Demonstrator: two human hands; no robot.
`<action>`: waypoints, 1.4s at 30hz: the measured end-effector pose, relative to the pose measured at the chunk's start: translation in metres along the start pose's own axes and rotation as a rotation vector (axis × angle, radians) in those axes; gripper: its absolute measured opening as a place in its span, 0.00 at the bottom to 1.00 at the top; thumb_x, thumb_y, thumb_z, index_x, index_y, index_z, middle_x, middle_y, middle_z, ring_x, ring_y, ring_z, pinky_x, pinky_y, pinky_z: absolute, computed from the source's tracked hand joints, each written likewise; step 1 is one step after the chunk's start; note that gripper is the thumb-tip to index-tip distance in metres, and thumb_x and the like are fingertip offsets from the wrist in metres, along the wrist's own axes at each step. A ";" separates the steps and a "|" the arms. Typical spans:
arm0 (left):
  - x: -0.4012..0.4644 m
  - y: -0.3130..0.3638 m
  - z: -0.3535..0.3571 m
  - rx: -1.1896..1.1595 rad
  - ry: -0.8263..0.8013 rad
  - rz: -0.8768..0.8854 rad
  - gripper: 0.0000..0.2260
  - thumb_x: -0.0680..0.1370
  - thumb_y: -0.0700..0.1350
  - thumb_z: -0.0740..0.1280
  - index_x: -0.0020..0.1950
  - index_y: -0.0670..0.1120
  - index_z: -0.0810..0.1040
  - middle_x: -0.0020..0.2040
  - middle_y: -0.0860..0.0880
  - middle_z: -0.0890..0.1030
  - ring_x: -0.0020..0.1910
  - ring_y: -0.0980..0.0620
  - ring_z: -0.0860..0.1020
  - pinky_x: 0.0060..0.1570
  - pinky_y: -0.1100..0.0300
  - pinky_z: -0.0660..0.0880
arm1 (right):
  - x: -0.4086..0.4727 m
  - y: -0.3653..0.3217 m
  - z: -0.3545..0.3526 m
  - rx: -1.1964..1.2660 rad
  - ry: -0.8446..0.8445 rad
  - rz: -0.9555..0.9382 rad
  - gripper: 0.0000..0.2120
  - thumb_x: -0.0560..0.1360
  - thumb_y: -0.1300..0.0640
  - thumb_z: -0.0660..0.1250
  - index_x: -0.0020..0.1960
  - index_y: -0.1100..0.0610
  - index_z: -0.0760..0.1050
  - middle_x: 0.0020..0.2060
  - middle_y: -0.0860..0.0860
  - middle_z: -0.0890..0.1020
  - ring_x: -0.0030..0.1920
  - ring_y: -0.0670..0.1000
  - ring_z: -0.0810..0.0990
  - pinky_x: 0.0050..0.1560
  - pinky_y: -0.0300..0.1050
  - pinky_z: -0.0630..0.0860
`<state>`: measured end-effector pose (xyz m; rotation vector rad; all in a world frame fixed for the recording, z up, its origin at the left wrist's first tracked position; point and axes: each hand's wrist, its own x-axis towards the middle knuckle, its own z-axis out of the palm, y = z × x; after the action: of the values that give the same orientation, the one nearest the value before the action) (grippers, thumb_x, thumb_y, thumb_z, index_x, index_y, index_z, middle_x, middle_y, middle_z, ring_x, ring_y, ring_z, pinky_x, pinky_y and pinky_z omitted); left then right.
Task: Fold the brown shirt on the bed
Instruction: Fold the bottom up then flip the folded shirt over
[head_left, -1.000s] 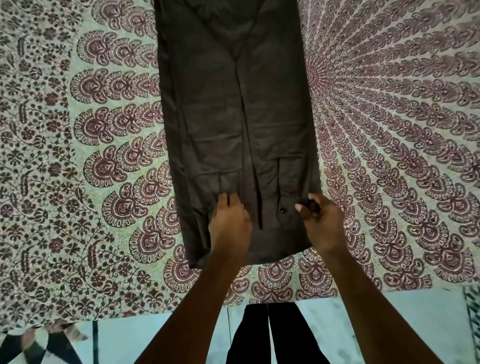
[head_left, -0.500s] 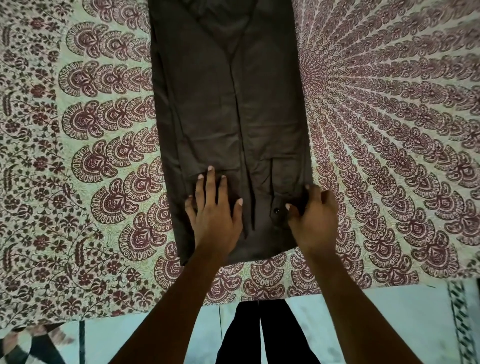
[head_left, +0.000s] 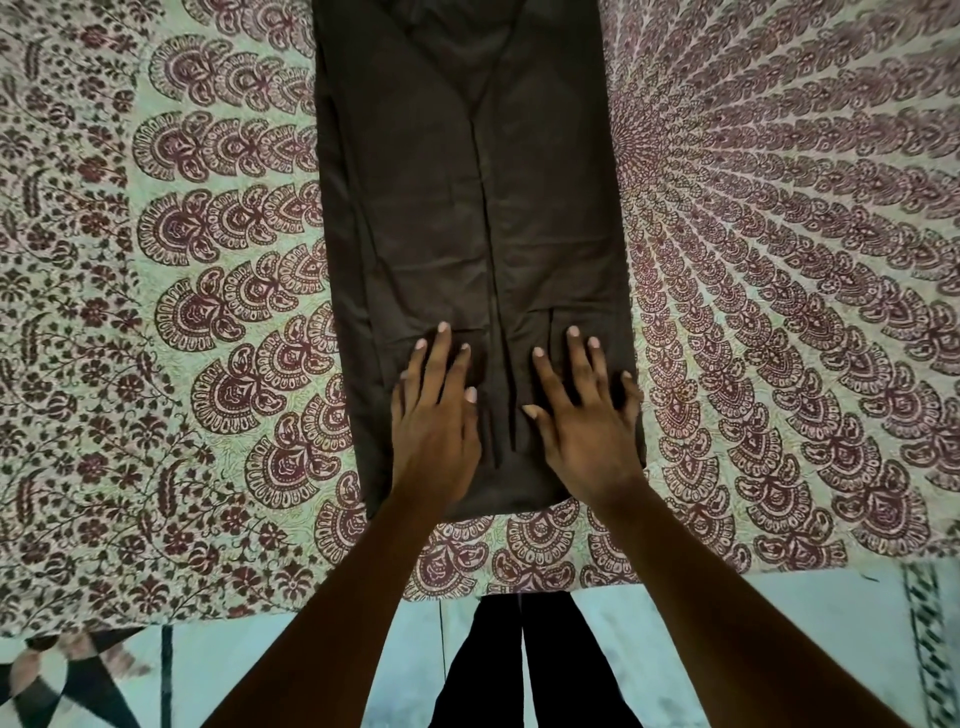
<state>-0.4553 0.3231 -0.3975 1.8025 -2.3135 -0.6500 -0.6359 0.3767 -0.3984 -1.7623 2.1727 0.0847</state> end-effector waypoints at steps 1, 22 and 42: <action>-0.003 -0.003 -0.002 0.007 0.044 -0.090 0.21 0.84 0.49 0.57 0.78 0.51 0.65 0.84 0.54 0.53 0.82 0.47 0.54 0.75 0.41 0.60 | -0.004 0.003 0.000 0.010 0.009 0.029 0.29 0.83 0.37 0.48 0.82 0.44 0.53 0.83 0.54 0.48 0.82 0.57 0.48 0.75 0.67 0.56; -0.017 -0.025 -0.008 0.187 0.039 -0.005 0.29 0.84 0.60 0.55 0.83 0.55 0.51 0.84 0.52 0.46 0.83 0.46 0.46 0.78 0.39 0.52 | -0.011 0.003 0.001 -0.015 0.101 0.100 0.34 0.81 0.31 0.48 0.83 0.43 0.45 0.83 0.51 0.42 0.82 0.58 0.40 0.71 0.77 0.49; -0.029 -0.052 -0.045 -0.626 -0.053 -0.727 0.18 0.74 0.46 0.76 0.60 0.47 0.73 0.55 0.45 0.82 0.55 0.45 0.81 0.61 0.48 0.77 | -0.025 0.018 -0.025 0.892 0.181 0.609 0.25 0.74 0.50 0.76 0.66 0.56 0.73 0.56 0.54 0.82 0.54 0.53 0.80 0.53 0.41 0.75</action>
<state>-0.3843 0.3293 -0.3739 2.2268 -1.1774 -1.3305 -0.6547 0.3978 -0.3702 -0.6222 2.2447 -0.7907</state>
